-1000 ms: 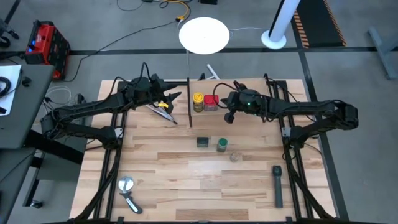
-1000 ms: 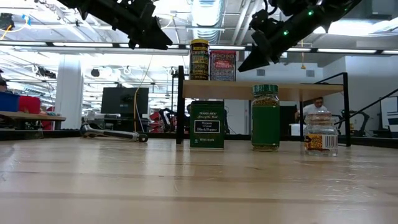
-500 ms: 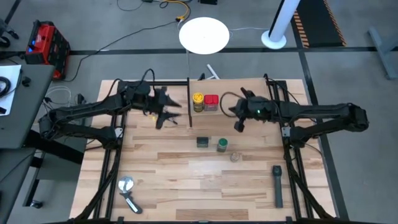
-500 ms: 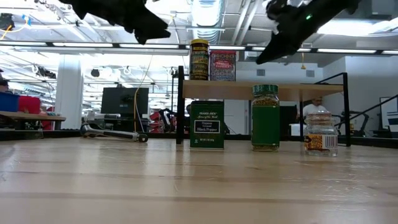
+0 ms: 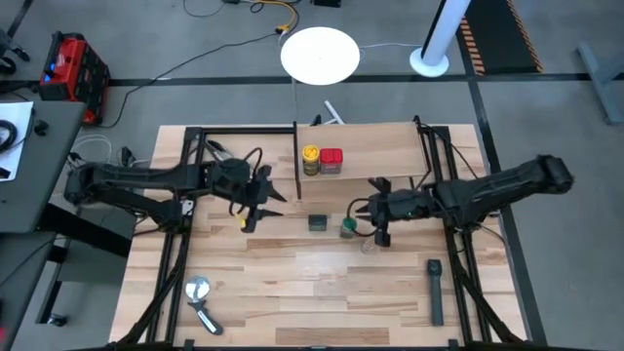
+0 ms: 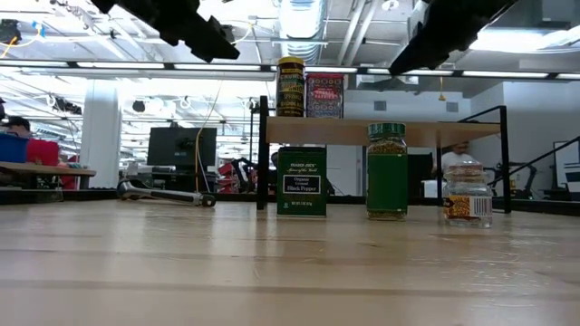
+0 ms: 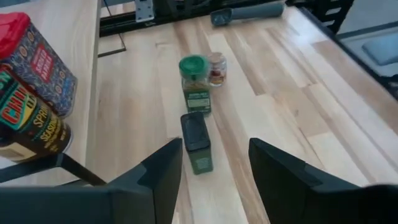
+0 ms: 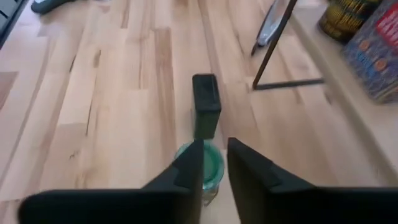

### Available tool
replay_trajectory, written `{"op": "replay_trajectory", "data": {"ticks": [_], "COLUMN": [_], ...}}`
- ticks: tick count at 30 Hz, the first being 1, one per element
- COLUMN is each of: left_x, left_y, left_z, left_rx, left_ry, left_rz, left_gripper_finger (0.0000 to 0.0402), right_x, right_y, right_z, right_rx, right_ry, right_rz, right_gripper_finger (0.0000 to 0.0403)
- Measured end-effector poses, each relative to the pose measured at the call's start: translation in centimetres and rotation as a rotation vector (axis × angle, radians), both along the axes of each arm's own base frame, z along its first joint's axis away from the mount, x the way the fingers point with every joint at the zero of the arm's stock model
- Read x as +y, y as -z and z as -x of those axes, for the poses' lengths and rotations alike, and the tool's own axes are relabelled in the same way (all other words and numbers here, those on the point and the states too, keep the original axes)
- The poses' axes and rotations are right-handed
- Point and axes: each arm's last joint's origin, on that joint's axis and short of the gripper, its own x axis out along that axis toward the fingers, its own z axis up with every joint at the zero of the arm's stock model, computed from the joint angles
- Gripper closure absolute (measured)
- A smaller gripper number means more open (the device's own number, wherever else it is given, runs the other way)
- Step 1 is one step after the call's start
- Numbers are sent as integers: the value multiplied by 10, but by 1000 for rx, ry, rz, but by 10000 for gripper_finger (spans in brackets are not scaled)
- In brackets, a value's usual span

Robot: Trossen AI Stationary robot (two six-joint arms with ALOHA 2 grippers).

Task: Shelf spices
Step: Put the black seasoning can on the shelf

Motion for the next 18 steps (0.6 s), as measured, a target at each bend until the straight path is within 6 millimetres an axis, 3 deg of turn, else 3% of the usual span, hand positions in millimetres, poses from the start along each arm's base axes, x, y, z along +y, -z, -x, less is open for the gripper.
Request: {"op": "replay_trajectory", "data": {"ticks": [11, 18], "left_x": [-6, -5], "left_y": [18, 44], "left_z": [-10, -30], "left_rx": [83, 164], "left_ry": [-45, -85], "left_rz": [-52, -47], "left_gripper_finger": [227, 226], "right_x": [4, 4], "right_y": [1, 2], "right_z": [0, 0], "right_rx": [0, 12], "right_ry": [12, 8], "right_rz": [-36, -37], "right_gripper_finger": [164, 143]}}
